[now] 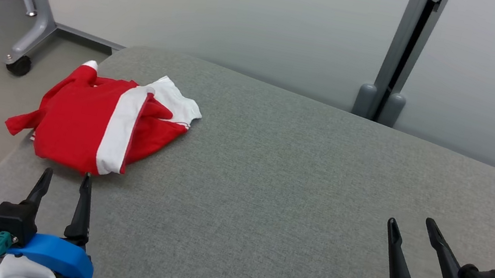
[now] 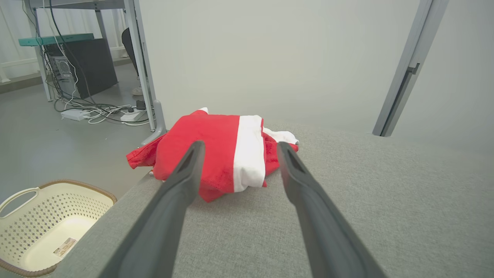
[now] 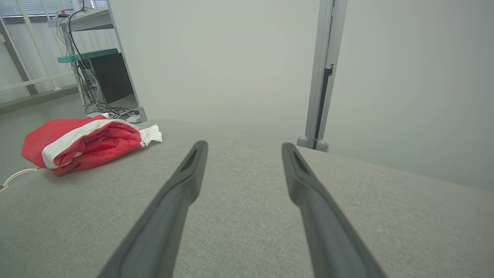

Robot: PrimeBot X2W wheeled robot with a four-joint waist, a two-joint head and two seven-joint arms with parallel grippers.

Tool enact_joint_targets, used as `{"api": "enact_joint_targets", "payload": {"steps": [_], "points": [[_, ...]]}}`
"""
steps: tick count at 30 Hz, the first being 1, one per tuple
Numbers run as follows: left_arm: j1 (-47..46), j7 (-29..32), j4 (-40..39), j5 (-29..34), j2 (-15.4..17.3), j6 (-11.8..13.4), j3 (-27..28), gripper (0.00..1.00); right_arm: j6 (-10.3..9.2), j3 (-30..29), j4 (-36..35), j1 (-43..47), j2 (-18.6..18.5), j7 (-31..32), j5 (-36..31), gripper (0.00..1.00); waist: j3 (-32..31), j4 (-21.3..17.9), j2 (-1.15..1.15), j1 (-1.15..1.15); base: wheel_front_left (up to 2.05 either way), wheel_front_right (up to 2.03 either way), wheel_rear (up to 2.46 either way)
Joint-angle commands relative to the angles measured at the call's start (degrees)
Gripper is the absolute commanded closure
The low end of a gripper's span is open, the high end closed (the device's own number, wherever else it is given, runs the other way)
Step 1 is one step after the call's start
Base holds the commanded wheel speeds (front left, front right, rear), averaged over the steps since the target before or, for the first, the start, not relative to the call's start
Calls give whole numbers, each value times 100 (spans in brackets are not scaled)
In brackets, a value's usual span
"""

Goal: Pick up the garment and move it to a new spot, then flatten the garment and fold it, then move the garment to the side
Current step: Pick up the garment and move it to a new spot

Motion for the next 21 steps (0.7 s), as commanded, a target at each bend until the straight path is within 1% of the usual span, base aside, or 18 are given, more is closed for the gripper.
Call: {"api": "enact_joint_targets", "payload": {"steps": [1, 7, 10, 14, 18, 21], "points": [[4, -26, -22, -18, 2, 6, 16, 0, 1, 7, -32, -48, -41, 24, 6, 0, 92, 123, 0, 0, 0, 0, 0], [-12, -26, -73, 19, -59, 3, 102, 0, 1, 20, -114, -104, -86, 70, -3, 0, 215, 265, 0, 0, 0, 0, 0], [-102, -26, -104, 54, -110, 17, 132, 0, 1, 47, -181, -169, -122, 95, -17, 0, 351, 261, 0, 0, 0, 0, 0], [-394, -26, -56, 86, -187, -4, 137, 0, 1, 83, -329, -309, -228, 176, -14, 0, 693, 197, 0, 0, 0, 0, 0], [-932, -22, 302, 65, -256, -69, 96, 0, 1, 120, -530, -510, -363, 304, -48, 0, 1187, 98, 0, 0, 0, 0, 0], [-1417, -21, 845, 1, -278, -146, 94, 0, 1, 138, -657, -688, -483, 386, -45, 0, 1560, 17, 0, 0, 0, 0, 0]]}}
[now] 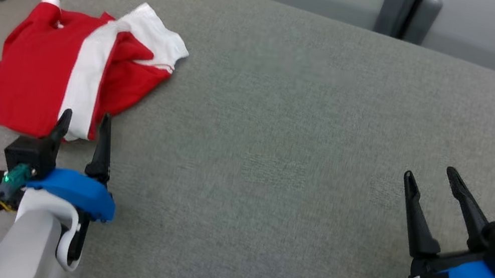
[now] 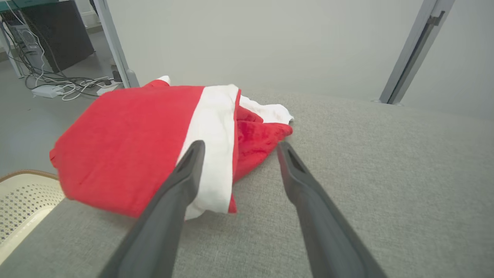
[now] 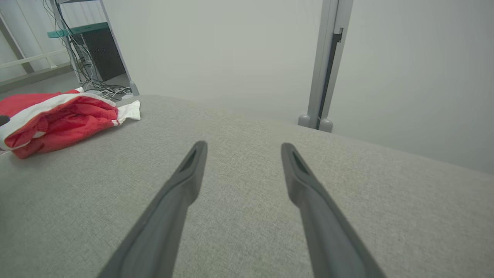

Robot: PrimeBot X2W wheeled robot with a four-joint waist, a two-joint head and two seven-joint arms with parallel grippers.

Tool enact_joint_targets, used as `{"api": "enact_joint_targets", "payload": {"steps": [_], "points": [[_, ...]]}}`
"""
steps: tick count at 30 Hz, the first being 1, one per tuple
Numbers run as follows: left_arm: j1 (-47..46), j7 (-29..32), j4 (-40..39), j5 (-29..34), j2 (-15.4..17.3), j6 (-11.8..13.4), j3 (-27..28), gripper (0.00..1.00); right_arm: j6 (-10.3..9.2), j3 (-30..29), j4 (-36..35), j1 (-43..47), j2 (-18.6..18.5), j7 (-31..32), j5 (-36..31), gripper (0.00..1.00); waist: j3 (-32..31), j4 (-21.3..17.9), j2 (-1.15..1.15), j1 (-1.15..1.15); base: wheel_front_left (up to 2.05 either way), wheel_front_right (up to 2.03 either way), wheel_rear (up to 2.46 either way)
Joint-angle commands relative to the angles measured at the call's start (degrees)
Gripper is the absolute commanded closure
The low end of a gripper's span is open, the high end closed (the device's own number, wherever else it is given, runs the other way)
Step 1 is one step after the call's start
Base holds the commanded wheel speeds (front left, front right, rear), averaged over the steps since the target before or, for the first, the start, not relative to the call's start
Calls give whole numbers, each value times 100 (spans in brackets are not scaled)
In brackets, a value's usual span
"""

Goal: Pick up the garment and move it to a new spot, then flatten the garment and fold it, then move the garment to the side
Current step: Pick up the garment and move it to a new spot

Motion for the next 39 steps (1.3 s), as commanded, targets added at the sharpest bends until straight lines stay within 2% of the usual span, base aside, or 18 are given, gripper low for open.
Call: {"api": "enact_joint_targets", "payload": {"steps": [1, 12, 13, 15, 19, 32, 39], "points": [[-292, -14, 263, -24, -1, -42, 6, 0, 3, -12, -63, -151, -84, 8, -17, 0, 250, 82, -1, -1, 0, 0, 0], [-1823, 20, 2493, -220, 180, -196, 43, 0, 3, -106, -219, -465, -317, 80, 23, 0, 942, 17, -1, -1, 0, 0, 0], [-1906, 17, 2621, -246, 195, -219, 42, 27, 3, -106, -207, -478, -325, 75, 26, 0, 950, 14, -1, -1, 0, 0, 0], [-2024, 1, 2777, -265, 224, -236, 41, 100, 2, -117, -183, -495, -337, 61, 31, 0, 950, 11, -1, -1, 0, 0, 0], [-1973, -19, 2501, -300, 286, -198, 167, 100, 3, -152, -118, -418, -258, -4, 25, 0, 822, 5, -1, -1, 0, 0, 0], [-287, -17, -49, 94, 344, 12, 732, 100, 3, -72, 183, 50, 137, -279, 18, 0, -420, -157, -1, -1, 0, 0, 0], [508, -18, -965, 282, 277, 33, 610, 100, 2, -92, 255, 360, 323, -339, 83, 0, -915, -328, -1, -1, 0, 0, 0]]}}
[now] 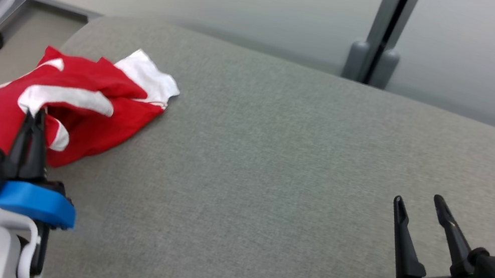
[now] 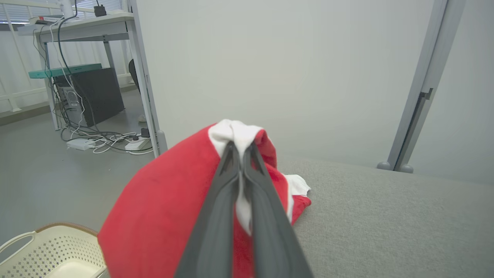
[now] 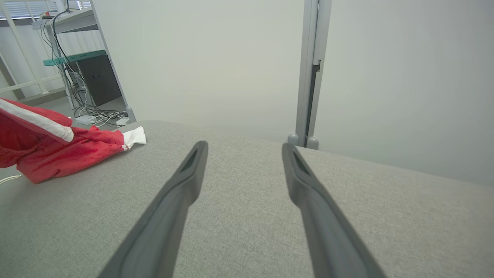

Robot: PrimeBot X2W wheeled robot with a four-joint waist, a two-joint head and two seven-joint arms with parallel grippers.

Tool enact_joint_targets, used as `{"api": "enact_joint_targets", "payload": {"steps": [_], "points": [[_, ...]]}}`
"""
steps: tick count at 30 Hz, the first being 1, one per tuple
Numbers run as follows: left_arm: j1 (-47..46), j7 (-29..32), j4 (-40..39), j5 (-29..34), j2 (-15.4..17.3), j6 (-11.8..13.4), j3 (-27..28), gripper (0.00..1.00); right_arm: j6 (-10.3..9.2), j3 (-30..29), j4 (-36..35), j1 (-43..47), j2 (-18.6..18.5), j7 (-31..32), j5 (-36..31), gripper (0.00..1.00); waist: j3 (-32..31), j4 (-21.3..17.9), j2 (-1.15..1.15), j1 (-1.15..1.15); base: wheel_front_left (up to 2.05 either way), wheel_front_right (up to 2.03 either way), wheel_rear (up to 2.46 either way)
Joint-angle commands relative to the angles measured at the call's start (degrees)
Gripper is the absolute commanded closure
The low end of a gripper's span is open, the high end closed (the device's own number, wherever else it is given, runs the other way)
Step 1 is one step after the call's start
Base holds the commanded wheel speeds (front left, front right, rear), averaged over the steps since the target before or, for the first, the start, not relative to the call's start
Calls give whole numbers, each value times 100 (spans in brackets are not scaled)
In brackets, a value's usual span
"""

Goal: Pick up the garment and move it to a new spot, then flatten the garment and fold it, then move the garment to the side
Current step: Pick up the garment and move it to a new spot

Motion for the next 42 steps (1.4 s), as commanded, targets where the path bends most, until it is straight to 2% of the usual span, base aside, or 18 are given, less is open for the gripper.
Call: {"api": "enact_joint_targets", "payload": {"steps": [1, 9, 15, 21, 24, 30, 33, 34, 35, 42], "points": [[121, -23, -92, 36, -26, 4, -38, 100, 1, 1, 16, 94, 41, -22, 42, 0, -196, -187, 1, 2, 0, 0, 0], [513, 397, -1108, 113, -247, -148, -647, 100, 1, -44, -82, 245, 145, -7, -3, 0, -280, -755, 1, 2, 0, 0, 0], [277, 627, -1431, 39, -395, -264, -1169, 100, 1, 15, -155, 79, 169, -30, 15, 0, 60, -1562, 1, 2, 0, 0, 0], [-209, 721, -1262, 23, -513, -373, -2062, 100, 1, -44, -87, -31, 227, -167, 92, 0, 532, -2315, 1, 2, 0, 0, 0], [-476, 712, -1092, -52, -578, -400, -2620, 100, 1, -99, -26, -95, 264, -266, 133, 0, 733, -2549, 1, 2, 0, 0, 0], [-863, 674, -701, -386, -648, -399, -3665, 100, 1, -93, 126, -242, 306, -443, 186, 0, 1074, -2789, 1, 2, 0, 0, 0], [-1002, 702, -344, -572, -655, -400, -3941, 100, 1, -103, 188, -338, 328, -503, 195, 0, 1167, -2803, 1, 2, 0, 0, 0], [-1043, 653, -256, -612, -658, -400, -3978, 44, 1, -105, 213, -359, 336, -527, 199, 0, 1180, -2795, 1, 2, 0, 0, 0], [-1088, 600, -177, -625, -662, -401, -4029, 0, 1, -108, 239, -374, 342, -544, 205, 0, 1182, -2777, 1, 2, 0, 0, 0], [-1173, 155, -229, -577, -657, -290, -4040, 0, 1, -174, 361, -304, 335, -561, 144, 0, 885, -2393, 1, 2, 0, 0, 0]]}}
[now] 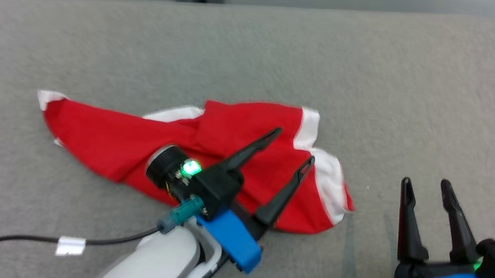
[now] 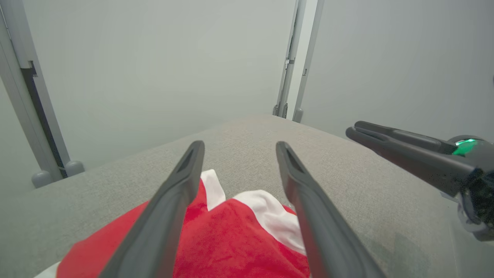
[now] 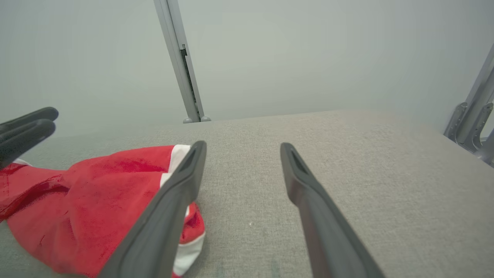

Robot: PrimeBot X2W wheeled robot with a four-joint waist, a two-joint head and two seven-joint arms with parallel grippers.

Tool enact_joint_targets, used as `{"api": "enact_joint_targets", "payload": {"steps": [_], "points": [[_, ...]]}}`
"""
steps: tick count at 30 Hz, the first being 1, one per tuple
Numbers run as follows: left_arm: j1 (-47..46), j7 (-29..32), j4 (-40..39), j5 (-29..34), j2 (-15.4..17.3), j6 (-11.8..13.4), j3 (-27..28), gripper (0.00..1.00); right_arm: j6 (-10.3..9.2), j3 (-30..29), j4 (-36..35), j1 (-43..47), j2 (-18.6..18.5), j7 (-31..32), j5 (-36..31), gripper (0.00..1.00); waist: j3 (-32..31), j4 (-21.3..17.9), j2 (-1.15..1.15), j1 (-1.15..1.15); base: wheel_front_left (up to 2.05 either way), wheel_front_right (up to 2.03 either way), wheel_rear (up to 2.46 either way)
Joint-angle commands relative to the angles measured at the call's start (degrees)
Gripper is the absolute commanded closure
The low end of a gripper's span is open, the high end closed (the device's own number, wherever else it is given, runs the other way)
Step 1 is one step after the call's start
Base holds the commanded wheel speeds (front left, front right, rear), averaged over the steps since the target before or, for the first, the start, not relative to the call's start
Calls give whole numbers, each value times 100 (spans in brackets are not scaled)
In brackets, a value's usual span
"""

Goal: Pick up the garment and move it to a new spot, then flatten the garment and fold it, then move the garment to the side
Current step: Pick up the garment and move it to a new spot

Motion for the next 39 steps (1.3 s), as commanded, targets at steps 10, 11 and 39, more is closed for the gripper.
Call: {"api": "enact_joint_targets", "payload": {"steps": [10, 11, 39], "points": [[711, -182, -430, -279, 618, 834, 1101, 0, 3, -57, -72, 313, -87, 222, -84, 0, -656, 903, 0, 1, 0, 0, 0], [797, -187, -439, -320, 685, 887, 1194, 0, 2, -69, -82, 346, -89, 247, -93, 0, -696, 965, 0, 1, 0, 0, 0], [2233, -17, -524, -691, 1434, 1258, 1664, 0, 2, -239, -277, 1120, -25, 624, -148, 0, -1462, 1037, 0, 1, 0, 0, 0]]}}
